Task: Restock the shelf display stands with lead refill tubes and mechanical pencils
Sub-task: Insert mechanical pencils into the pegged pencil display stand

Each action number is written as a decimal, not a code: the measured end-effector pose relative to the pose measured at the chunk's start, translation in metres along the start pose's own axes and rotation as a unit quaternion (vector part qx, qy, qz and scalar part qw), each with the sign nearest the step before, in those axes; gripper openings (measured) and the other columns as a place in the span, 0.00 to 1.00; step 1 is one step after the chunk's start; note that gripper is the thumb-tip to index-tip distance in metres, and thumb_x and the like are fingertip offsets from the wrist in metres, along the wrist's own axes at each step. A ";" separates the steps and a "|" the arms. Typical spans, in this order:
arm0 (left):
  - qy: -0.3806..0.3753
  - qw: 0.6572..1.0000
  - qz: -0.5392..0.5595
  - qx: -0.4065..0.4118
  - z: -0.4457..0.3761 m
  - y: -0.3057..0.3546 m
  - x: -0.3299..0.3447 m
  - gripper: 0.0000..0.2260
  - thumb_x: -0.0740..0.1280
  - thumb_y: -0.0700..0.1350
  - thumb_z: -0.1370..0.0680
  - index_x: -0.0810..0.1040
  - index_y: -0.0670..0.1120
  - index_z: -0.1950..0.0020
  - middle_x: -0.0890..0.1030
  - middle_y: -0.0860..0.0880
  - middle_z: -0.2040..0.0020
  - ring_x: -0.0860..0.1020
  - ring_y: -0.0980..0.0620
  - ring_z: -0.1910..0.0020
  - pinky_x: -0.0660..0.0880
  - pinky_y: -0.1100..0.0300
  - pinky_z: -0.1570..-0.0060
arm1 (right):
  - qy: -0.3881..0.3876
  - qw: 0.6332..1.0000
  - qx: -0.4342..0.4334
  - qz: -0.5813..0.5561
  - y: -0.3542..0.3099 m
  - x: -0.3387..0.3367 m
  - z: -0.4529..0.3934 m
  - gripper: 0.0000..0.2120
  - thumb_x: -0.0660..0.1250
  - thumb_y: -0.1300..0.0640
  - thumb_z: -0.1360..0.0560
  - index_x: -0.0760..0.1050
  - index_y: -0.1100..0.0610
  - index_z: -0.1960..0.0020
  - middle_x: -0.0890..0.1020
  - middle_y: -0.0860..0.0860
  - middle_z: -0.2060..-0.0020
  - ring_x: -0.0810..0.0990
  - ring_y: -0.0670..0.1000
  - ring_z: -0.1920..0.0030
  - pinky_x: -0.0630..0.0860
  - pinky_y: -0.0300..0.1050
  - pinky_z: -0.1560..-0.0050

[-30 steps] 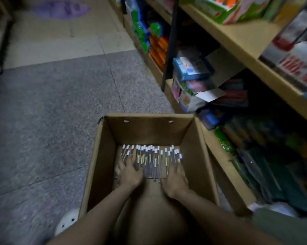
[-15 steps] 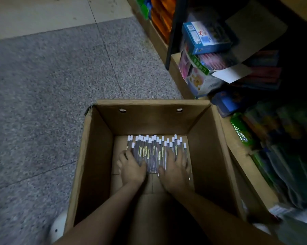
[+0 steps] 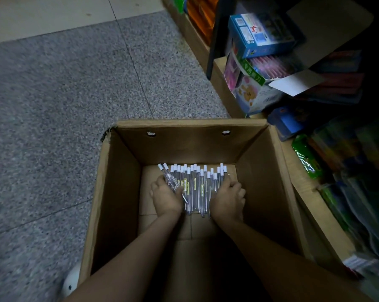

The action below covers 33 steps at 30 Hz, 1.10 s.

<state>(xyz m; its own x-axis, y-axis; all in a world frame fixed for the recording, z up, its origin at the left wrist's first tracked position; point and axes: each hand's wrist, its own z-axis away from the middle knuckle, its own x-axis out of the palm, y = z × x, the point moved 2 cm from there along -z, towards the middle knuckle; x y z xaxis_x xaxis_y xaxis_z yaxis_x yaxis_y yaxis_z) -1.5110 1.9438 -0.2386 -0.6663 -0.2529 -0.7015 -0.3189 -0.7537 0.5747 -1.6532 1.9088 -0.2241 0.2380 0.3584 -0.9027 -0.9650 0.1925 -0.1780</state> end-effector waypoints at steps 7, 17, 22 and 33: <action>-0.035 0.997 -0.023 -0.060 -0.004 0.006 0.004 0.23 0.68 0.37 0.26 0.69 0.42 0.31 0.71 0.39 0.35 0.69 0.40 0.35 0.69 0.52 0.39 | -0.005 1.000 0.000 -0.029 0.004 0.006 -0.002 0.37 0.67 0.62 0.25 0.51 0.51 0.23 0.66 0.60 0.34 0.68 0.58 0.36 0.73 0.50 0.40; -0.052 0.996 -0.051 -0.044 0.001 0.008 0.009 0.16 0.70 0.41 0.25 0.75 0.40 0.38 0.72 0.39 0.39 0.72 0.40 0.39 0.71 0.54 0.42 | -0.014 0.971 0.118 -0.208 0.004 0.013 -0.006 0.19 0.68 0.62 0.25 0.71 0.57 0.35 0.75 0.58 0.39 0.75 0.57 0.39 0.76 0.55 0.41; -0.048 0.998 -0.046 0.000 0.004 0.007 0.011 0.13 0.66 0.35 0.24 0.73 0.39 0.40 0.77 0.40 0.43 0.76 0.42 0.45 0.73 0.54 0.50 | -0.025 0.981 0.097 -0.167 0.005 0.015 -0.006 0.15 0.67 0.61 0.24 0.72 0.58 0.38 0.76 0.57 0.41 0.77 0.56 0.42 0.78 0.52 0.44; -0.096 0.994 -0.039 0.028 0.020 0.011 0.017 0.16 0.62 0.32 0.23 0.68 0.38 0.36 0.72 0.39 0.39 0.71 0.41 0.39 0.70 0.52 0.41 | -0.035 0.980 0.093 -0.171 0.011 0.014 0.000 0.15 0.60 0.59 0.19 0.66 0.60 0.34 0.78 0.57 0.43 0.78 0.56 0.43 0.78 0.53 0.44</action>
<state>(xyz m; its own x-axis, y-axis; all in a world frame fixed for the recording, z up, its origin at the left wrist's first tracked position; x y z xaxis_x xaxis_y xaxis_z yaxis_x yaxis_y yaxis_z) -1.5395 1.9432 -0.2358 -0.7527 -0.0701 -0.6547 -0.4080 -0.7307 0.5473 -1.6606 1.9158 -0.2392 0.5572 0.3052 -0.7723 -0.7926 0.4730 -0.3849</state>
